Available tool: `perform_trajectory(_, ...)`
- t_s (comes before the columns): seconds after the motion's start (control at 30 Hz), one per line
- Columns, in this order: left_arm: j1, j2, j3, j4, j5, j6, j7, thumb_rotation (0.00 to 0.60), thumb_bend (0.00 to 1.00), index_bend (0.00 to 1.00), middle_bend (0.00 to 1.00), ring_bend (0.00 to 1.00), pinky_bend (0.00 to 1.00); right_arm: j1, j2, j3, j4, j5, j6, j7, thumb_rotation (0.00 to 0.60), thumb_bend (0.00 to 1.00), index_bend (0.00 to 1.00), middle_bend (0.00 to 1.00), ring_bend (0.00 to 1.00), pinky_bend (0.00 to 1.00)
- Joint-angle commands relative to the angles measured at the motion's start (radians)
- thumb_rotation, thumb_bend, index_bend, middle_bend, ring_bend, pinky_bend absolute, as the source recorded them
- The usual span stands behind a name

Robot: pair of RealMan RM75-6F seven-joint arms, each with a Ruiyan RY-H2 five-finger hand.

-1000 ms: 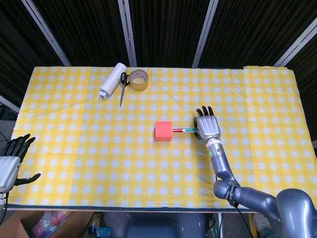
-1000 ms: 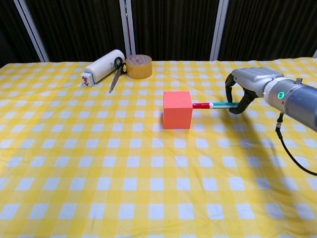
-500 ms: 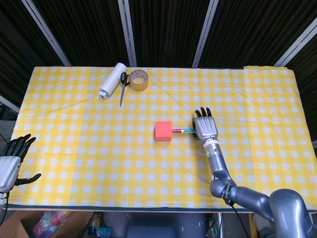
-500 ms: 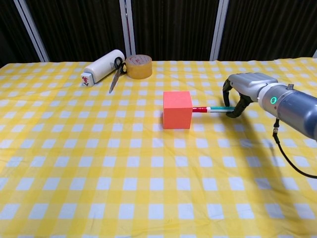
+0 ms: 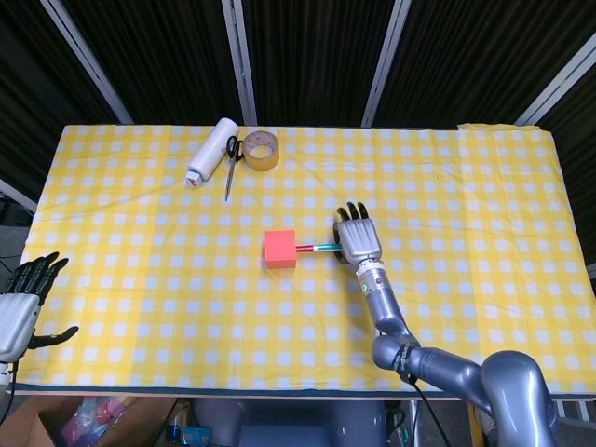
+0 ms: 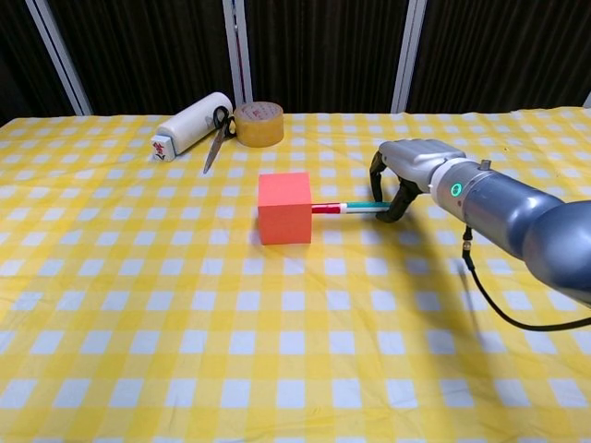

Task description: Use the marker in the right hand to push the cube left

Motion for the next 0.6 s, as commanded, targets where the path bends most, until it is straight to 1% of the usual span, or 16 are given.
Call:
perform_trajectory(0.03, -0.001, 0.000, 0.000, 0.001, 0.000, -0.002, -0.002, 0.600, 0.00, 0.00, 0.00, 0.00, 0.00, 0.007, -0.009, 0.003, -0.016, -0.007, 0.004, -0.005, 0.600, 0.50, 0.63, 0.18, 0.03, 0.00)
perform_trajectory(0.3, 0.001, 0.002, 0.001, 0.000, 0.004, 0.003, -0.005, 0.600, 0.00, 0.00, 0.00, 0.00, 0.00, 0.009, -0.025, -0.004, -0.039, -0.012, 0.024, -0.030, 0.600, 0.50, 0.63, 0.18, 0.03, 0.00)
perform_trajectory(0.6, 0.001, 0.004, 0.001, 0.000, 0.001, 0.001, -0.006, 0.600, 0.00, 0.00, 0.00, 0.00, 0.00, -0.024, 0.003, -0.011, -0.071, 0.010, 0.075, -0.078, 0.600, 0.50, 0.64, 0.18, 0.03, 0.00)
